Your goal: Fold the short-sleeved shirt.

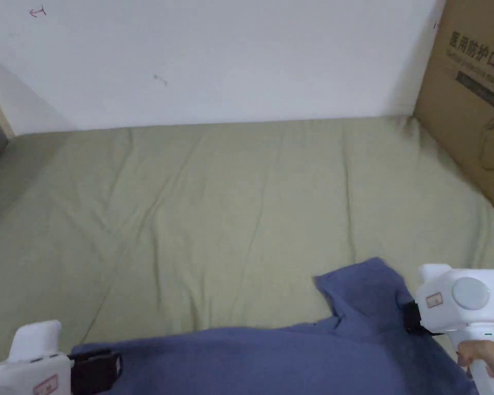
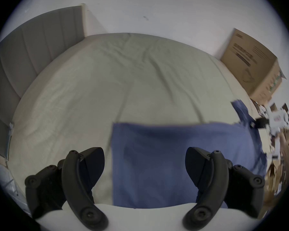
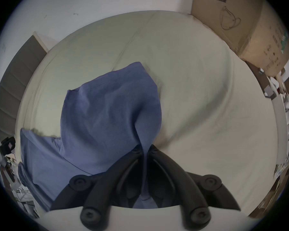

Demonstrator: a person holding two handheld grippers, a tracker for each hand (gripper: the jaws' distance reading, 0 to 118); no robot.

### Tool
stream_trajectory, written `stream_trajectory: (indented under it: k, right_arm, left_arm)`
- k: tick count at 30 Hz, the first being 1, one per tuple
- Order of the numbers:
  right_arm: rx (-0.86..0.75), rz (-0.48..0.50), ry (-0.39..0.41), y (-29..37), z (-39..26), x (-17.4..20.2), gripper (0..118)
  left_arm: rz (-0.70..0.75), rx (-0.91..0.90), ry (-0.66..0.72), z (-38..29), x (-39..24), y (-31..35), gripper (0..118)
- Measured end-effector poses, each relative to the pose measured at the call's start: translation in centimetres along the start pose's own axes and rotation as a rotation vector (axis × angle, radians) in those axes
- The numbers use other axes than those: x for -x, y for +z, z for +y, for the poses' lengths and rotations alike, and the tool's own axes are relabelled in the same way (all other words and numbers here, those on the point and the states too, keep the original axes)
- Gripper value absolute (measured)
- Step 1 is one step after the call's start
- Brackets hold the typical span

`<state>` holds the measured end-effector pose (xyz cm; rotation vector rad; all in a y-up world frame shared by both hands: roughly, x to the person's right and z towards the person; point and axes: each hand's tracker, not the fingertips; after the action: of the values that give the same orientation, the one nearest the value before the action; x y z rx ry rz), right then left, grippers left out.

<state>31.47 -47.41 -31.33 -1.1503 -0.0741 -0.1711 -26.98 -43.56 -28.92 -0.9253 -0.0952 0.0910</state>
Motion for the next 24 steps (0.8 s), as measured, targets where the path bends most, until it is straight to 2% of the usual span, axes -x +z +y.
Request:
stream_trajectory:
  k: [4,6,8,9,10,11,13,15,16,20,24]
  right_arm:
    - [0.004,-0.007,0.015,-0.2,0.1,0.1,4]
    - [0.007,-0.014,0.022,-0.4,0.2,0.2,4]
    - [0.009,-0.019,0.023,-0.8,0.2,0.1,4]
    - [0.010,-0.022,0.020,-0.8,0.1,0.1,4]
    - [0.009,-0.024,0.016,-0.8,0.2,0.1,4]
    - [0.008,-0.025,0.014,0.2,-0.4,1.3,4]
    - [0.008,-0.026,0.017,0.5,-0.4,1.4,4]
    - [0.003,-0.027,0.011,1.6,-0.6,2.1,4]
    - [-0.010,-0.027,0.005,2.1,-0.8,2.3,4]
    - [-0.044,-0.001,0.027,5.2,-1.2,3.1,4]
    - [-0.107,0.037,0.009,9.4,-1.7,2.7,4]
  left_arm:
    - [0.071,0.068,0.060,3.2,1.8,-4.7,104]
    - [0.032,0.102,0.053,3.6,1.6,-7.0,104]
    - [0.016,0.218,0.010,3.0,1.0,-9.9,104]
    - [0.120,0.240,-0.062,2.2,0.1,-10.3,102]
    - [0.115,0.168,-0.088,2.4,-0.8,-9.5,100]
    - [0.122,0.196,-0.074,3.2,-1.0,-9.0,91]
    - [0.111,0.178,-0.079,3.6,-0.9,-7.9,62]
    - [0.094,0.169,-0.055,4.0,-0.4,-7.2,17]
    - [0.058,0.169,-0.044,4.1,-0.3,-6.8,3]
    - [0.040,0.148,-0.052,4.3,-0.5,-4.3,3]
    - [0.007,0.064,-0.089,4.8,-1.7,0.9,3]
